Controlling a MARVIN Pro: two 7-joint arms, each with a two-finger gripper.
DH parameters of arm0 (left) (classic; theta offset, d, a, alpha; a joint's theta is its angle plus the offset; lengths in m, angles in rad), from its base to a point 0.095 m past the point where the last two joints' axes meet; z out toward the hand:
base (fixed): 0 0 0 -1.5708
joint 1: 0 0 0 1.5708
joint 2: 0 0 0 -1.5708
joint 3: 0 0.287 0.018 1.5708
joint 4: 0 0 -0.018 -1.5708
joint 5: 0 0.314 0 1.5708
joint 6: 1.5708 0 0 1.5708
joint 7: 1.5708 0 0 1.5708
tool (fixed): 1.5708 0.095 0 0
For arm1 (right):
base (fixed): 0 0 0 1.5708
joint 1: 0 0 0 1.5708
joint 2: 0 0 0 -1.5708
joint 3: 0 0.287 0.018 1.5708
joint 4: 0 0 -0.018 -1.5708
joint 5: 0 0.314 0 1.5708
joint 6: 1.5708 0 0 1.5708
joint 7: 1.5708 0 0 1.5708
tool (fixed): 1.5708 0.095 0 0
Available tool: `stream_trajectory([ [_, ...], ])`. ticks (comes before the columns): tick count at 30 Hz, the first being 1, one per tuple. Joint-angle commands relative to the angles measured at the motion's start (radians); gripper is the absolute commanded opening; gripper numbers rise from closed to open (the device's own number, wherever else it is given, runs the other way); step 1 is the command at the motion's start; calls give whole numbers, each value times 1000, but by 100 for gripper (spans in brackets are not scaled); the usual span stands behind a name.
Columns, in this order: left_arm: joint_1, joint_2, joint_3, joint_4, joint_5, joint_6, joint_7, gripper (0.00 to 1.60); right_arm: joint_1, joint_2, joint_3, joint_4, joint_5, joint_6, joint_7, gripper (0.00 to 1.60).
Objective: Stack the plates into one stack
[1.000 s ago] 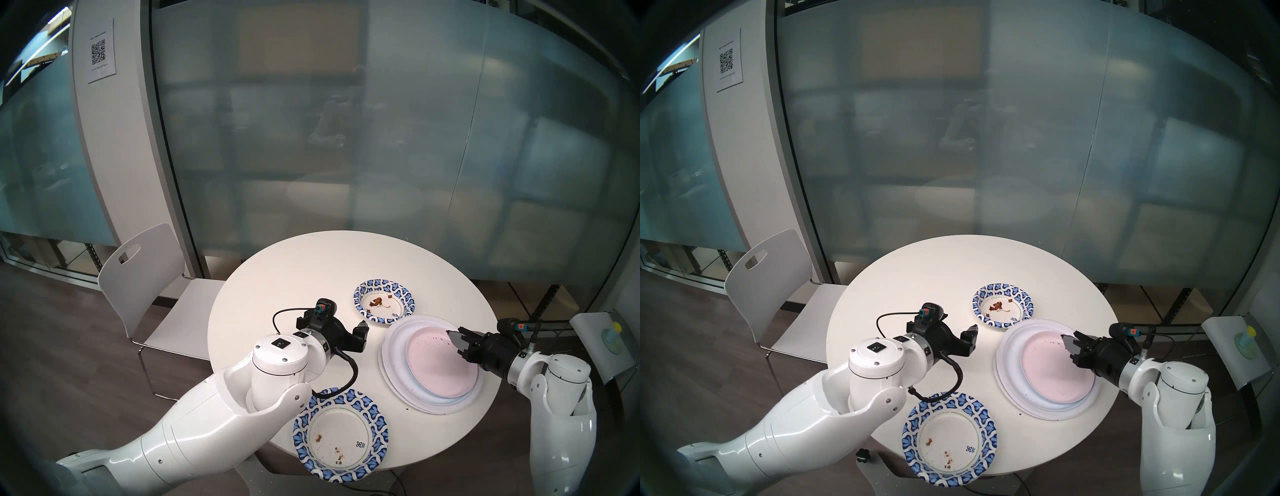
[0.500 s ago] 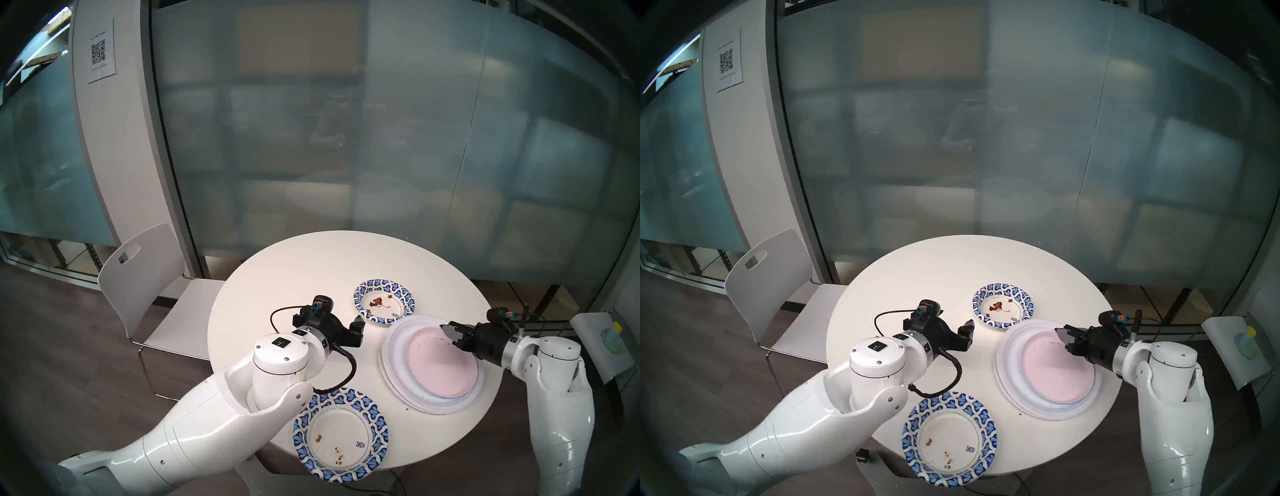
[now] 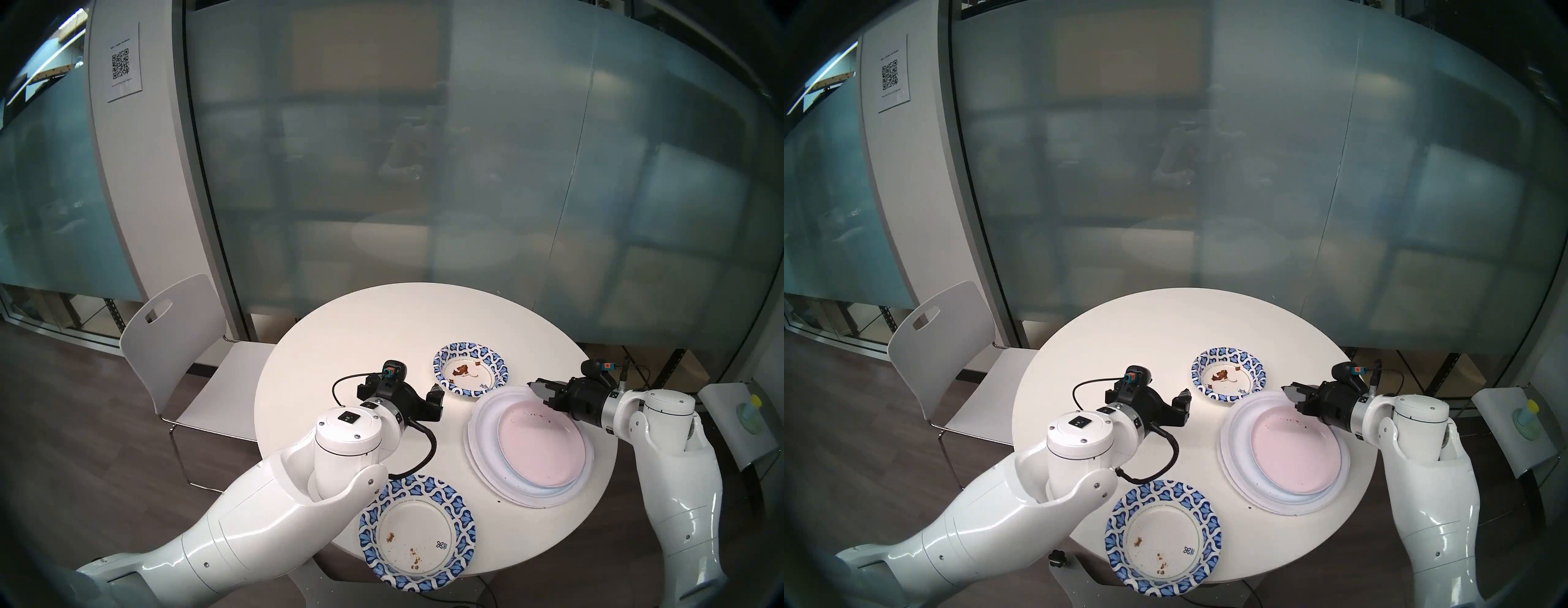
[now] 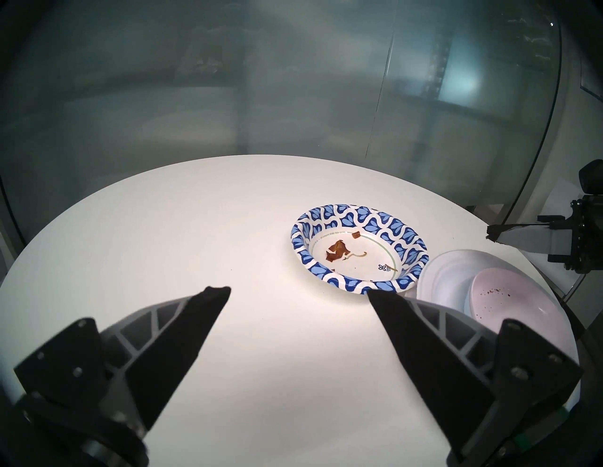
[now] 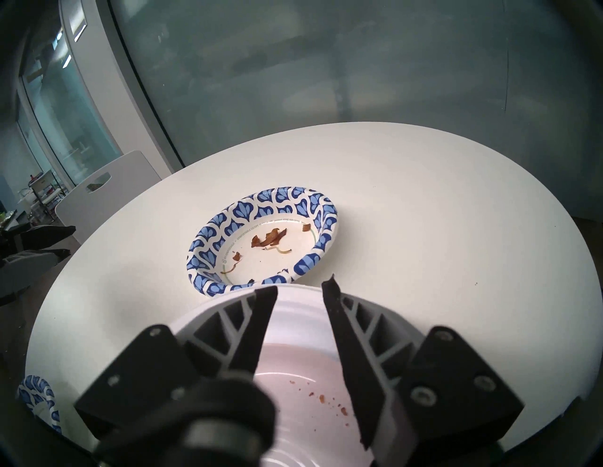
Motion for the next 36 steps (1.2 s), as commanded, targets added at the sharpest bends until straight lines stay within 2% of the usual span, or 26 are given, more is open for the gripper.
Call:
stream_trajectory([
  [1,-17,-21,-13,0,-9,-8,-1,160,113,25,-50,23,38,-14,-17,94],
  [13,-19,-7,-39,6,-37,-8,2,160,225,22,-146,128,55,-16,-51,90],
  [19,-18,5,-56,7,-50,-9,-4,160,288,19,-190,202,53,-10,-60,88],
  [20,-17,7,-59,6,-51,-9,-5,160,323,18,-206,235,48,-2,-55,88],
  [21,-17,9,-61,6,-53,-9,-6,160,302,19,-204,220,48,-10,-67,88],
  [26,-15,18,-68,5,-59,-10,-10,160,368,23,-239,293,41,4,-62,88],
  [28,-15,19,-69,5,-60,-10,-10,160,350,22,-231,280,46,-4,-66,88],
  [36,-17,25,-64,-2,-65,-11,-14,160,448,43,-302,394,26,35,-29,88],
])
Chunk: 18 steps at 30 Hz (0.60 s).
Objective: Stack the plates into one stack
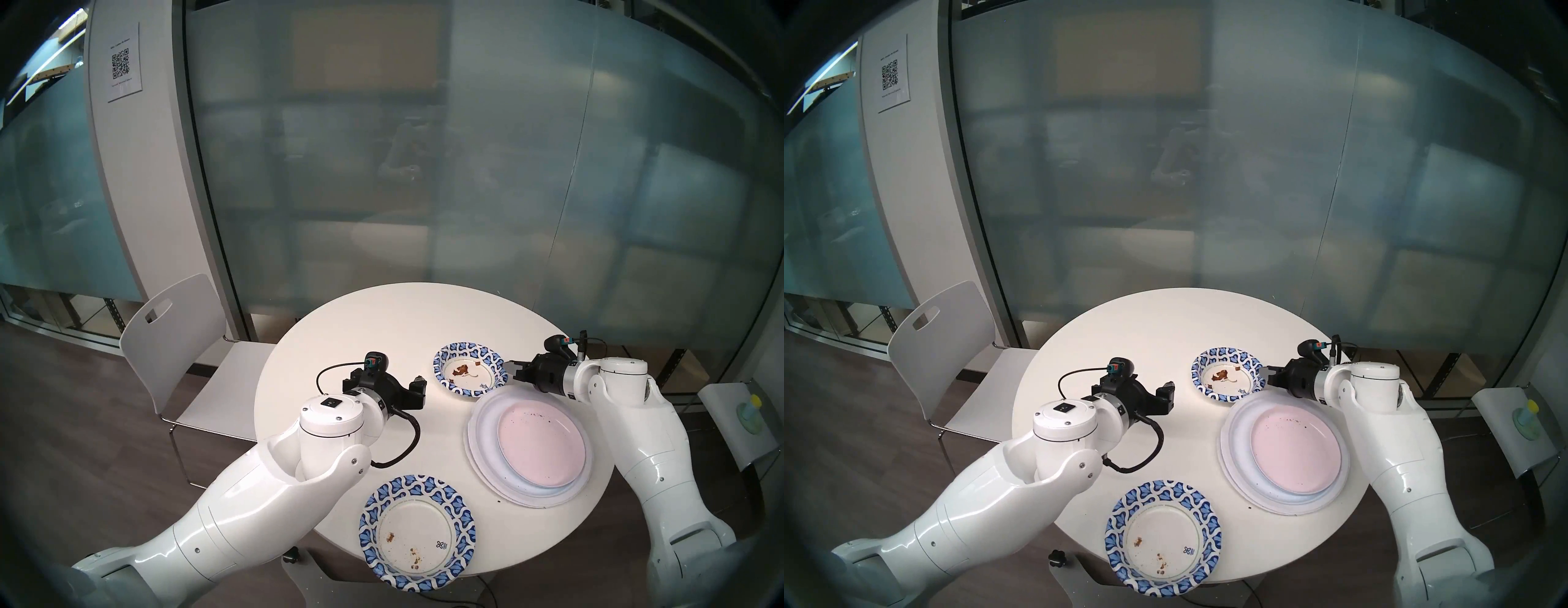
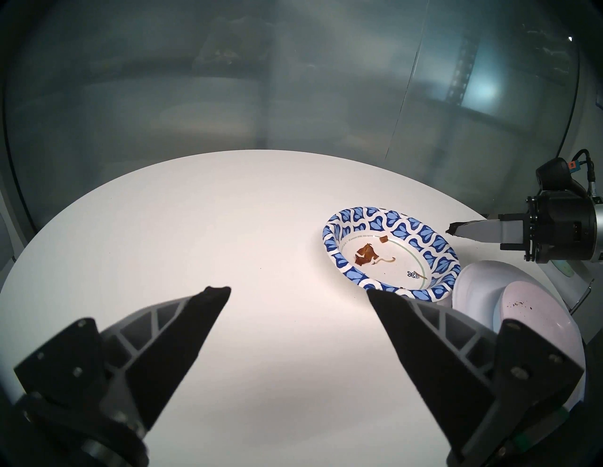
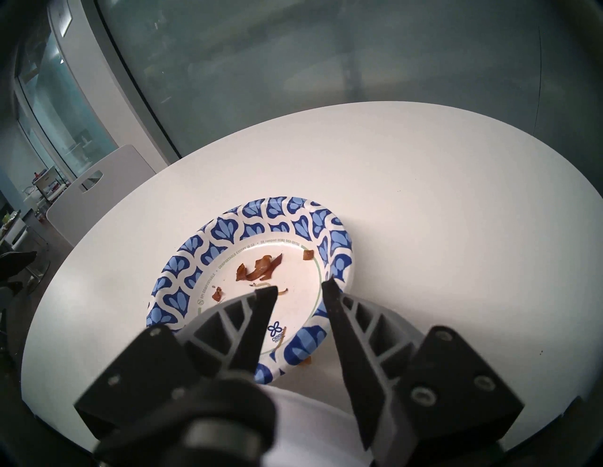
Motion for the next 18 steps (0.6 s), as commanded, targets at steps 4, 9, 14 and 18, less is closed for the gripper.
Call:
stream_trajectory([
  [4,-10,-5,-1,-27,7,-9,2,160,130,19,-51,66,-21,23,41,90],
  [9,-8,-4,-2,-31,10,-9,3,160,179,20,-83,124,-40,32,67,86],
  [14,-5,-1,-8,-34,12,-9,4,160,213,14,-105,167,-53,31,89,82],
  [18,-3,-1,-10,-34,12,-10,4,160,226,10,-104,175,-52,24,104,89],
])
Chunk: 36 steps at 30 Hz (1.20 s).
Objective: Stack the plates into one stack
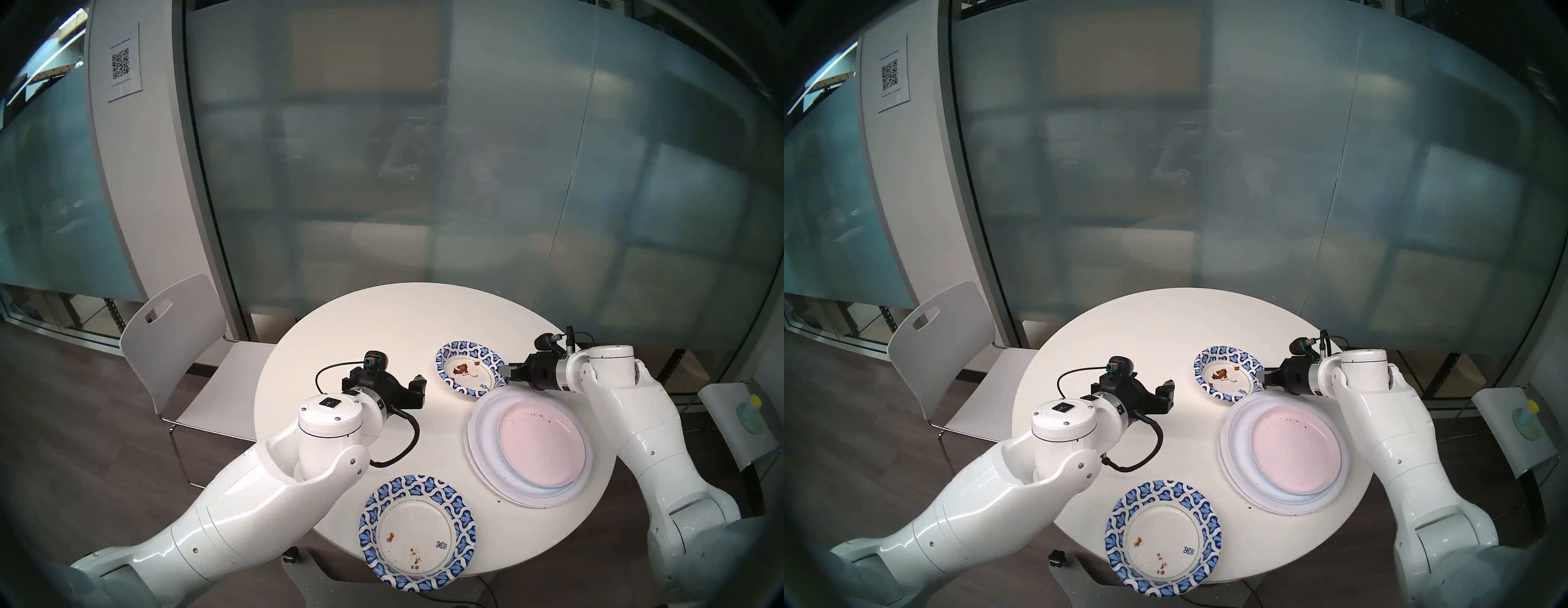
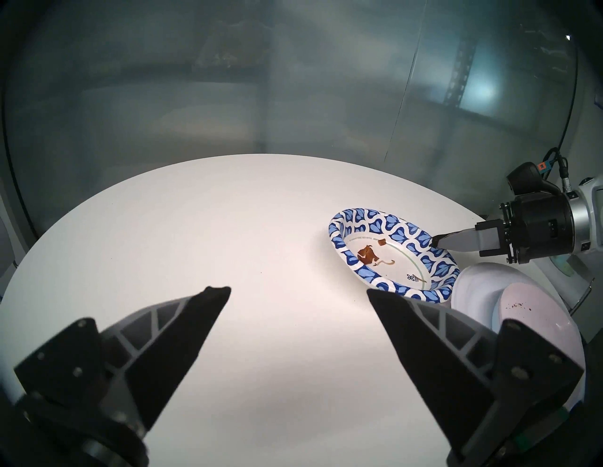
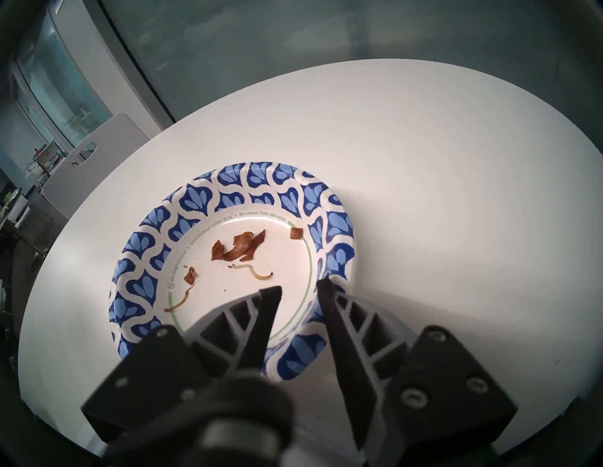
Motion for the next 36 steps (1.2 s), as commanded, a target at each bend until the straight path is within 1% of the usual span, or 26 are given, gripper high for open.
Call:
stream_trajectory([
  [1,-4,-3,-10,-23,0,-8,4,160,81,-4,0,0,8,-18,32,89],
  [4,-4,-3,-12,-23,-1,-8,2,160,79,9,9,-20,10,-15,44,93],
  [9,-6,-4,-13,-23,-2,-7,-1,160,70,22,21,-37,14,-11,58,94],
  [14,-9,-8,-13,-21,-3,-7,-5,160,60,37,29,-56,8,0,58,97],
  [16,-9,-8,-13,-22,-4,-7,-6,160,59,43,26,-55,2,5,56,102],
  [17,-8,-9,-13,-22,-5,-6,-7,160,58,43,27,-55,2,8,55,102],
  [18,-8,-8,-14,-22,-5,-6,-7,160,55,44,26,-56,1,9,55,110],
  [21,-4,-5,-15,-22,-6,-8,-8,160,52,41,23,-46,-3,9,51,125],
  [22,-3,-4,-16,-22,-6,-9,-9,160,52,40,22,-42,-4,6,52,125],
  [24,-1,-1,-18,-24,-7,-9,-9,160,55,36,18,-25,-9,3,49,136],
  [26,1,2,-21,-25,-8,-10,-9,160,58,34,14,-9,-12,-3,50,135],
  [27,2,4,-23,-26,-8,-10,-9,160,61,34,10,-3,-15,-2,51,139],
  [29,3,5,-25,-27,-10,-10,-8,160,65,31,3,11,-20,-4,51,141],
  [36,7,7,-30,-29,-11,-11,-9,160,76,20,-13,56,-32,-20,57,136],
])
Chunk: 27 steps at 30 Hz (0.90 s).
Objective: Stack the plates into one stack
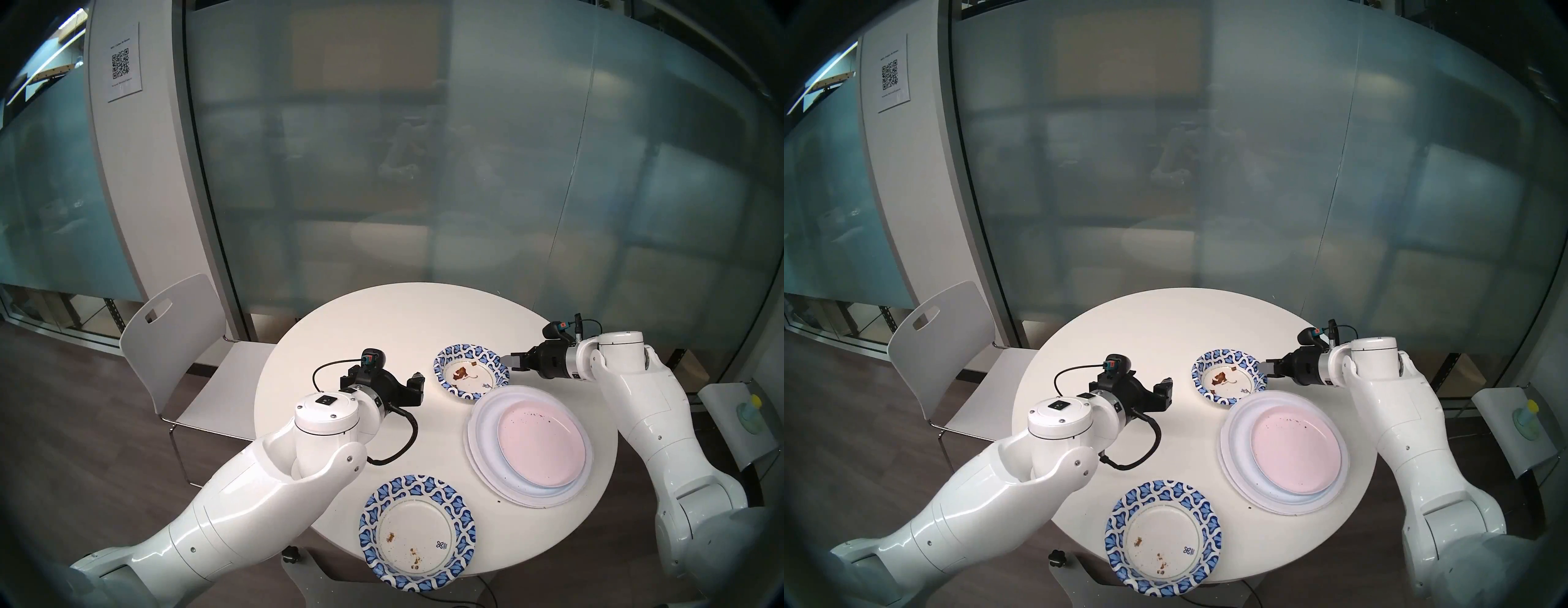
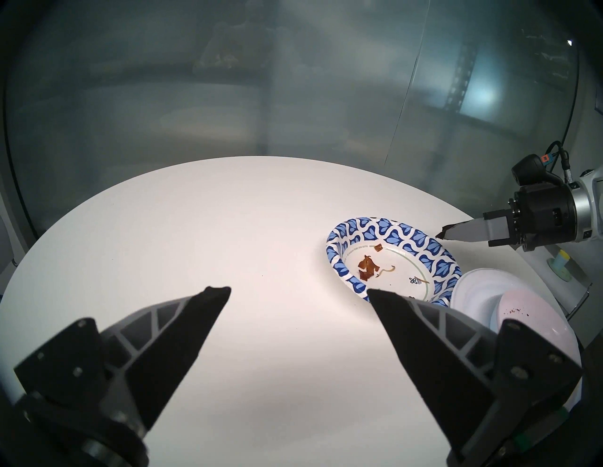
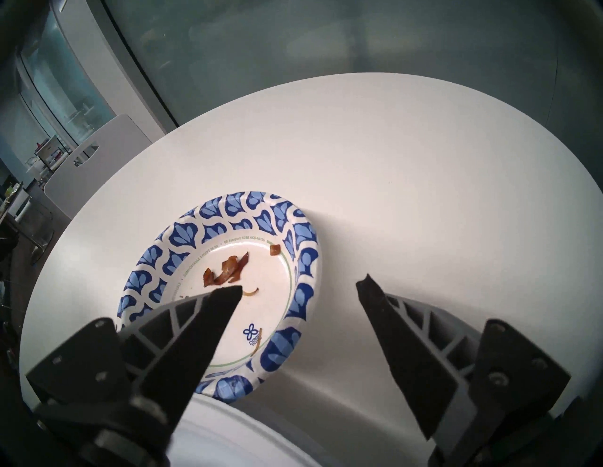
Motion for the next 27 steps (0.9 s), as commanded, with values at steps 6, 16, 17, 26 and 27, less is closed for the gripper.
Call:
stream_trajectory([
  [6,1,7,-13,-21,1,-10,1,160,36,-20,-10,30,-7,-23,10,130],
  [16,7,17,-23,-27,-2,-12,2,160,74,-41,-39,90,-29,-31,9,122],
  [17,8,19,-25,-27,-3,-13,2,160,80,-44,-43,98,-32,-31,8,122],
  [26,17,32,-38,-30,-10,-17,1,160,131,-73,-69,150,-59,-37,2,119],
  [27,17,33,-39,-30,-11,-18,1,160,136,-76,-70,153,-60,-41,4,119],
])
